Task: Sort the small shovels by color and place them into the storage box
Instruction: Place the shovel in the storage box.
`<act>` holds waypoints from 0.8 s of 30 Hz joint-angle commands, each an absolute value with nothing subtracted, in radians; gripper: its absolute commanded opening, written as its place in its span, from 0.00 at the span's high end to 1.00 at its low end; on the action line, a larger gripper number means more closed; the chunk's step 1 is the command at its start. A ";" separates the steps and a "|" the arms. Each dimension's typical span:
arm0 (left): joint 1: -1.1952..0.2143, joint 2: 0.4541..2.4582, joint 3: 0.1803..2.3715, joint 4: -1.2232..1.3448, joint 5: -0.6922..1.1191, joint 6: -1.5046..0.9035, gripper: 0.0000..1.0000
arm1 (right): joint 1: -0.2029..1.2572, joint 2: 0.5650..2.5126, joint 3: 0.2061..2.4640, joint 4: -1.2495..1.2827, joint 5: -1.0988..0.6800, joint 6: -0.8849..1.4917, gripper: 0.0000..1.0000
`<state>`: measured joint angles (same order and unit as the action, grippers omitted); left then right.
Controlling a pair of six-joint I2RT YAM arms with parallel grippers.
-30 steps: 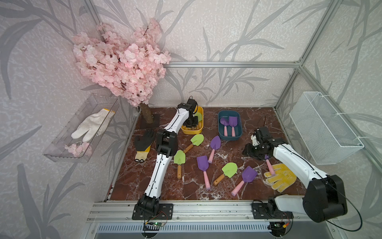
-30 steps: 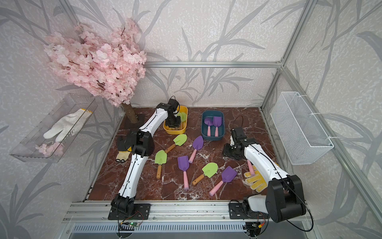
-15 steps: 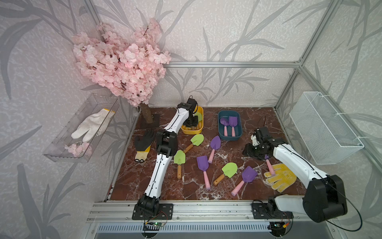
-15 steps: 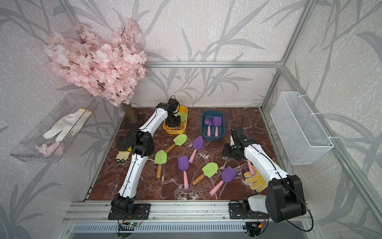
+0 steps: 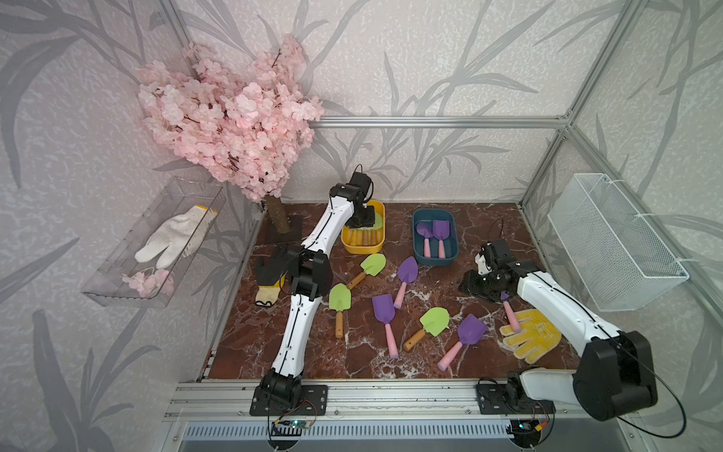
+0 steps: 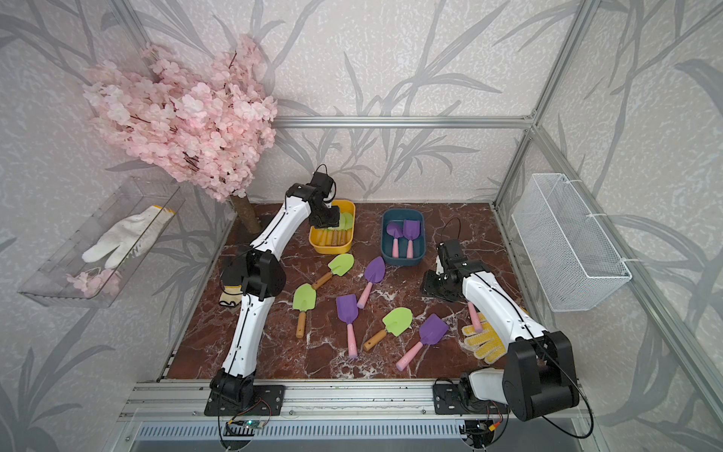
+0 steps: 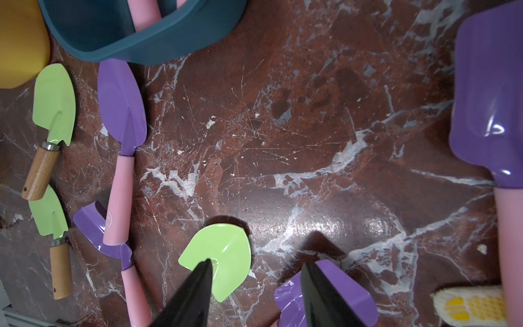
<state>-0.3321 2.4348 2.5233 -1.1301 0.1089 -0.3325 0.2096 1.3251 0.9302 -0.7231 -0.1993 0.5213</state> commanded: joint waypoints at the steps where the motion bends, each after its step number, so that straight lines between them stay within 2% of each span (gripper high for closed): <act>1: -0.348 2.300 2.457 -1.150 0.080 -0.333 0.53 | 0.214 1.301 0.969 -0.750 -0.188 0.540 0.45; 17: -0.416 1.629 1.650 -0.963 -0.018 -0.451 0.47 | 0.371 1.167 0.841 -0.857 -0.128 0.716 0.45; 24: -0.454 1.461 1.437 -0.974 -0.034 -0.522 0.47 | 0.491 0.985 0.788 -1.033 -0.085 0.968 0.42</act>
